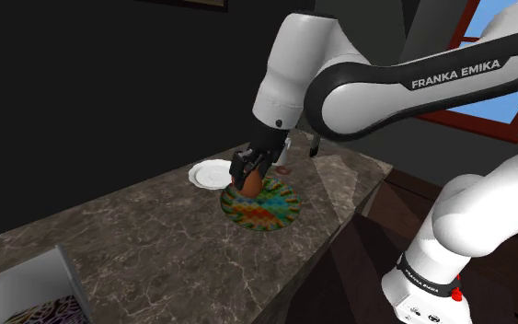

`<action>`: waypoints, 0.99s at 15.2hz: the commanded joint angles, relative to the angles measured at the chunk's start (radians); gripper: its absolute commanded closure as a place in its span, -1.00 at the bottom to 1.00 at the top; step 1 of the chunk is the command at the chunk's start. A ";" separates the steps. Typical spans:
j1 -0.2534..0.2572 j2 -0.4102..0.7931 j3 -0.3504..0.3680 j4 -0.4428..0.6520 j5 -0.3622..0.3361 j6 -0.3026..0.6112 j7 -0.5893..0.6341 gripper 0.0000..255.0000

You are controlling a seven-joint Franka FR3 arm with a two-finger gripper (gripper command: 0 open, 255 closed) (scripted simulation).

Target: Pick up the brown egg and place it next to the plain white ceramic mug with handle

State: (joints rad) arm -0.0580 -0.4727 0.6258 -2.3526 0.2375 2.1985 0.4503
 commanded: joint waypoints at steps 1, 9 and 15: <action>-0.007 -0.010 -0.047 -0.020 0.002 0.003 -0.059 1.00; -0.056 -0.025 -0.220 -0.072 -0.011 0.013 -0.274 1.00; -0.110 0.011 -0.336 -0.062 -0.036 0.020 -0.426 1.00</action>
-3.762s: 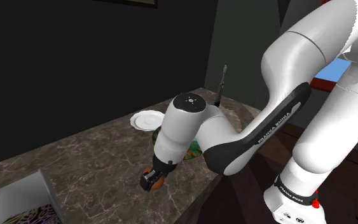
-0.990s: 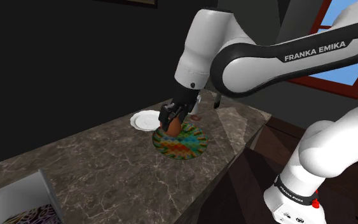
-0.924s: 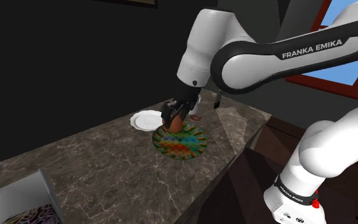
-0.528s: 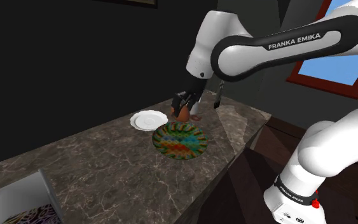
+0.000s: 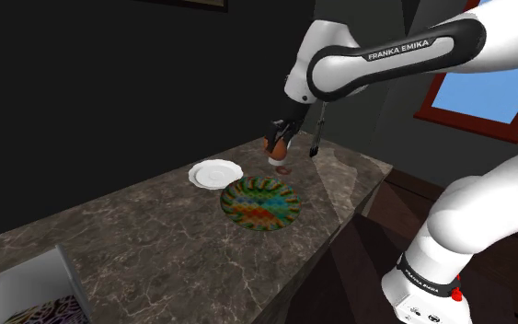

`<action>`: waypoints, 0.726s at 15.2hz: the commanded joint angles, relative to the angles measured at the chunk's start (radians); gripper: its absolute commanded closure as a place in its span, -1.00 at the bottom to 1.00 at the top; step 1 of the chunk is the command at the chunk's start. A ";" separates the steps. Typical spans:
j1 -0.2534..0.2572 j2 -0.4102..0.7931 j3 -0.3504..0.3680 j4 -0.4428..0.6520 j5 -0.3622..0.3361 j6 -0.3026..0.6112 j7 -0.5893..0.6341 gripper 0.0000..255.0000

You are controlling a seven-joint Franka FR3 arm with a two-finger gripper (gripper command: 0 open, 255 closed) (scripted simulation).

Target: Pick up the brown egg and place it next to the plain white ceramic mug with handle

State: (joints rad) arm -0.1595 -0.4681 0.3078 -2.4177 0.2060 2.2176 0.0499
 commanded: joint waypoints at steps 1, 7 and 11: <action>-0.018 0.017 -0.037 0.009 -0.009 0.002 -0.050 1.00; -0.074 0.095 -0.142 0.069 -0.032 0.003 -0.192 1.00; -0.109 0.164 -0.205 0.132 -0.041 -0.003 -0.283 1.00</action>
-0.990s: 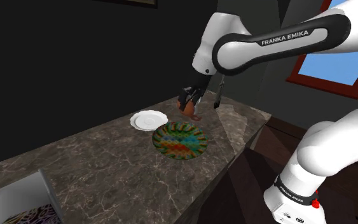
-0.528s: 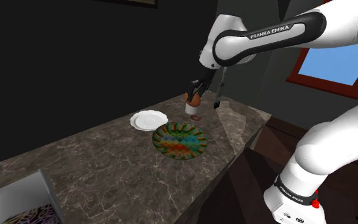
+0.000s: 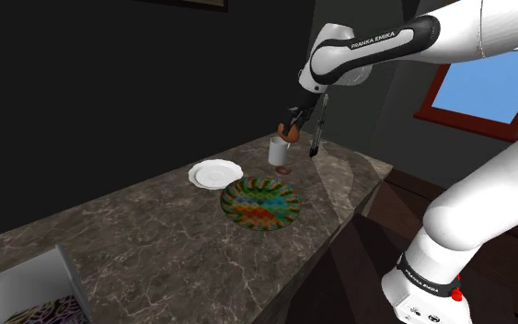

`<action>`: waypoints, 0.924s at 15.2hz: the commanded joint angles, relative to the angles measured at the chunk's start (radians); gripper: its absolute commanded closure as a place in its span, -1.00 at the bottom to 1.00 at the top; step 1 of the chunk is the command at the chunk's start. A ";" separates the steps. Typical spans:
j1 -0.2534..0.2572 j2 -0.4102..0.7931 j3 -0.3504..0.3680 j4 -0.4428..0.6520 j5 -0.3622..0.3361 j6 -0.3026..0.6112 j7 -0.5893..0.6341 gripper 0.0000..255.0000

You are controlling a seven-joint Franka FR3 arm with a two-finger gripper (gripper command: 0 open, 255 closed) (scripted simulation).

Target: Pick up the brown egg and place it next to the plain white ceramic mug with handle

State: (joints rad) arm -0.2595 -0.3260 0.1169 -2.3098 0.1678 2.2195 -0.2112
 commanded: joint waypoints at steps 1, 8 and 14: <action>-0.017 0.041 -0.030 0.043 -0.004 -0.007 -0.044 1.00; -0.072 0.193 -0.125 0.204 0.002 -0.036 -0.194 1.00; -0.122 0.348 -0.188 0.389 0.028 -0.086 -0.313 1.00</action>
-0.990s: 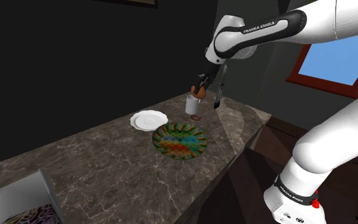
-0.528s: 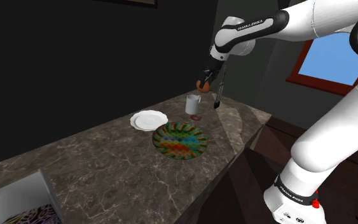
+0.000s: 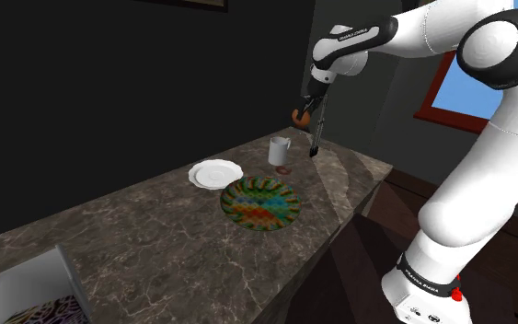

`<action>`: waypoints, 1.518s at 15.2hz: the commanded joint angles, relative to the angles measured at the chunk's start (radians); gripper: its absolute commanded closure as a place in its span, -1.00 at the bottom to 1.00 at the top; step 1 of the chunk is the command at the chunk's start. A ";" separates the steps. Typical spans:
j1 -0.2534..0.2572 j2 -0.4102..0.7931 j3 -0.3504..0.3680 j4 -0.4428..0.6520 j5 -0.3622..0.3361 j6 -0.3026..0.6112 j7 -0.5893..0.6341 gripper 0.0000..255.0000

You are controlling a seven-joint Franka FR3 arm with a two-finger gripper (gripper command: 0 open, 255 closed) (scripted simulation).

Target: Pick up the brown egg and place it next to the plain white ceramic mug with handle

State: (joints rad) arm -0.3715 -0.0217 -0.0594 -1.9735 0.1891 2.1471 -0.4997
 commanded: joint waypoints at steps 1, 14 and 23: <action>-0.019 0.071 -0.021 0.089 0.012 -0.024 -0.043 1.00; -0.075 0.254 -0.052 0.224 0.060 0.002 -0.154 1.00; -0.076 0.292 -0.046 0.154 0.082 0.107 -0.183 1.00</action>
State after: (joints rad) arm -0.4468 0.2705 -0.1054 -1.8078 0.2690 2.2431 -0.6787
